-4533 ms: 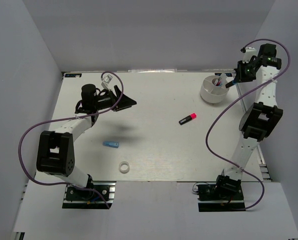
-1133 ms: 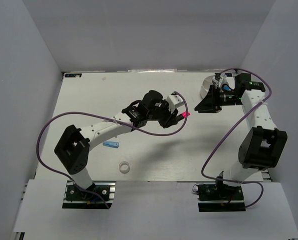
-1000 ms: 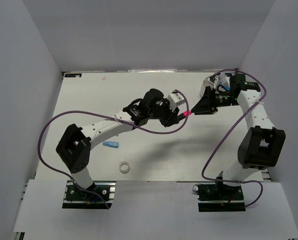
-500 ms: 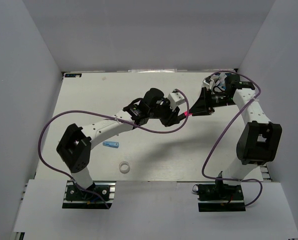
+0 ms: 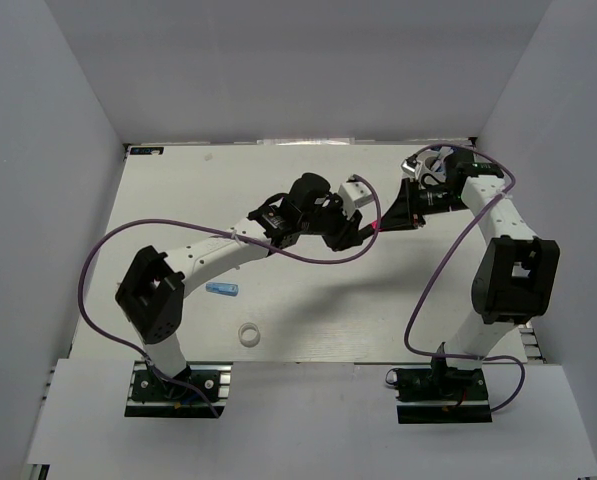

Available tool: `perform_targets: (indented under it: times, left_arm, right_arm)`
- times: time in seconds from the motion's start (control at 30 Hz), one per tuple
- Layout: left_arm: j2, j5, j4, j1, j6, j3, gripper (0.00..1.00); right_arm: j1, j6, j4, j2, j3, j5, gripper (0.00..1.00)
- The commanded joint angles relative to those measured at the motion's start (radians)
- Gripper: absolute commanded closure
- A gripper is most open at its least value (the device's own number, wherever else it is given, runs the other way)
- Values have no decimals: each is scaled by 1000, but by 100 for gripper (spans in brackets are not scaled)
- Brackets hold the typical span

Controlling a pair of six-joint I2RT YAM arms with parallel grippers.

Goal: Sort the stationery into containers
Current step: Pick up the pen from the center of the board.

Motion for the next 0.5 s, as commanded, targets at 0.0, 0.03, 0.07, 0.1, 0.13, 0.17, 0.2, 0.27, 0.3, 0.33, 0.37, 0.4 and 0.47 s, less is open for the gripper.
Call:
perform_targets:
  times: [0.0,0.03,0.07,0.1,0.13,0.17,0.2,0.27,0.3,0.33,0.37,0.4,0.47]
  left_arm:
    - [-5,28,10,-1,-11,38,100]
    - [-8,33,10,-1,-9,35,100]
    - [-9,36,11,-1,-9,32,100]
    - [-9,40,11,-1,-12,28,100]
    - [-8,40,11,-1,-14,26,93]
    - [-12,37,10,-1,-18,24,74]
    - [-13,31,13,-1,-21,15,66]
    - [-20,13,11,-1,-27,8,47]
    - [-23,-9,5,-1,-31,1,41]
    - [-26,-13,3,-1,-34,-3,34]
    - [-37,-18,3,14,-40,-8,25]
    - [-43,-26,-7,14,-40,-9,17]
    - [-68,-110,-19,37,-67,-3,15]
  right_arm:
    - [32,4,15,4,42,-30,71]
    - [29,7,15,6,42,-32,76]
    - [32,7,16,6,43,-33,79]
    - [35,7,16,3,42,-35,84]
    - [35,5,18,3,43,-33,93]
    - [32,4,18,1,42,-32,98]
    - [29,7,19,-2,42,-29,100]
    - [27,4,19,-6,45,-23,100]
    - [24,1,16,-13,45,-12,100]
    - [18,-1,15,-19,45,-3,100]
    - [18,-10,15,-26,48,10,100]
    - [20,-12,12,-31,51,20,100]
    - [-22,-19,10,-46,66,75,100]
